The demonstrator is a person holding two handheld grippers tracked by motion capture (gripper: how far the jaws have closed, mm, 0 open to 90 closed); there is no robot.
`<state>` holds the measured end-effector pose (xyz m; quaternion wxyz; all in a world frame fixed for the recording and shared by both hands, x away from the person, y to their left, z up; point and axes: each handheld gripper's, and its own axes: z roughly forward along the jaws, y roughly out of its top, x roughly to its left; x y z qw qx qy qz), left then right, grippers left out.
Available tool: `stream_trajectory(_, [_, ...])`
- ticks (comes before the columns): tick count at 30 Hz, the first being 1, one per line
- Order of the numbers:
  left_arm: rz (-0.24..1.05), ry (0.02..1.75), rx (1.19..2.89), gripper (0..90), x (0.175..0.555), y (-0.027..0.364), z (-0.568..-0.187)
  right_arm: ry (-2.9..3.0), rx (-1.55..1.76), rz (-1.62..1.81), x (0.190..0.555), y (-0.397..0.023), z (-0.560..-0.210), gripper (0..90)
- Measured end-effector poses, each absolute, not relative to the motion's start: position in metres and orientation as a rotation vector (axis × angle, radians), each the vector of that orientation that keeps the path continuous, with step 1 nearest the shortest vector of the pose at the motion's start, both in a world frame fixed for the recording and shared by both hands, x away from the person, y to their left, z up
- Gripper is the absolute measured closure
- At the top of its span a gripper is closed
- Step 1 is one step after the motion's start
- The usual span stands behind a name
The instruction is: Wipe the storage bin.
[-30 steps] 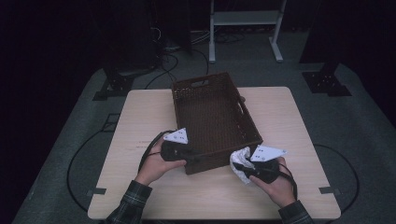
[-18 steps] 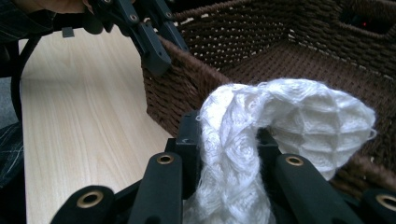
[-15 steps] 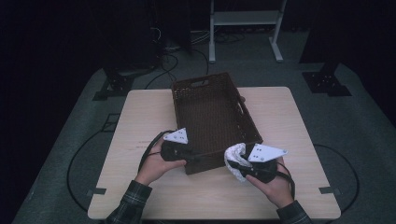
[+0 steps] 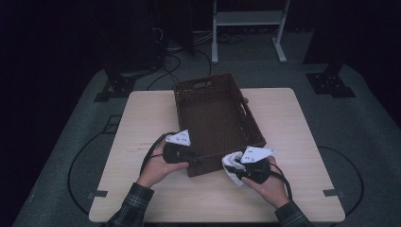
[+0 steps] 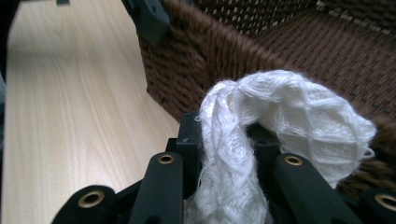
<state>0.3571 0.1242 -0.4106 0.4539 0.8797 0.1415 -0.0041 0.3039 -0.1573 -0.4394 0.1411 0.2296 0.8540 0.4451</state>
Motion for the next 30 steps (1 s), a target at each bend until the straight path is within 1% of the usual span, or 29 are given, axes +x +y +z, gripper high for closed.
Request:
stream_trajectory(14, [-0.012, 0.349, 2.174, 72.5, 0.357, 0.124, -0.411, 2.534, 0.672, 1.287, 0.313, -0.152, -0.456, 71.9])
stream_trajectory(21, [-0.015, 0.351, 2.174, 72.3, 0.357, 0.124, -0.411, 2.588, 0.667, 1.192, 0.314, -0.146, -0.472, 71.9])
stream_trajectory(27, [-0.012, 0.346, 2.175, 72.2, 0.357, 0.124, -0.411, 2.593, 0.667, 1.172, 0.313, -0.145, -0.473, 71.9])
stream_trajectory(30, [-0.011, 0.344, 2.174, 72.2, 0.357, 0.124, -0.41, 2.573, 0.655, 1.186, 0.309, -0.145, -0.468, 71.7])
